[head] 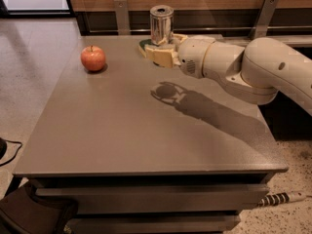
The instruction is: Move redbull can near sponge
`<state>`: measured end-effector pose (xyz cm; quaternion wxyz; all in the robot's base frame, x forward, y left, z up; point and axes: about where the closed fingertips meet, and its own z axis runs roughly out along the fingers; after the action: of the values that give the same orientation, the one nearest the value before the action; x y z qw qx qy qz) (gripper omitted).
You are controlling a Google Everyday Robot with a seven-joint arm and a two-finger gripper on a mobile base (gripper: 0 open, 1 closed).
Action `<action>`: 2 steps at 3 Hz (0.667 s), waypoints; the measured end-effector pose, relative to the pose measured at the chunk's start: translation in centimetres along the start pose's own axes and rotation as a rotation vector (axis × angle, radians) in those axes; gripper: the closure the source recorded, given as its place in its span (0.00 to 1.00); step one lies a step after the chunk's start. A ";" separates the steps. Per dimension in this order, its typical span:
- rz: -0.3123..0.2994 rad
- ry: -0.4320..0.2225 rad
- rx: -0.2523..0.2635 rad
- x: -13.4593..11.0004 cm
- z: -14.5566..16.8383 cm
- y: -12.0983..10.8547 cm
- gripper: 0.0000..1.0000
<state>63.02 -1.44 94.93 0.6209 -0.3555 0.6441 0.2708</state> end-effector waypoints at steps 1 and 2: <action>0.000 0.000 0.000 0.0 0.0 0.0 1.00; 0.027 -0.031 0.008 0.6 2.3 -3.4 1.00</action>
Offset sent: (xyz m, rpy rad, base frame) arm 0.0908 -0.0192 -0.0125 0.0867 0.0146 -0.0255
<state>67.15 -1.75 94.50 0.6287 -0.3401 0.6400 0.2820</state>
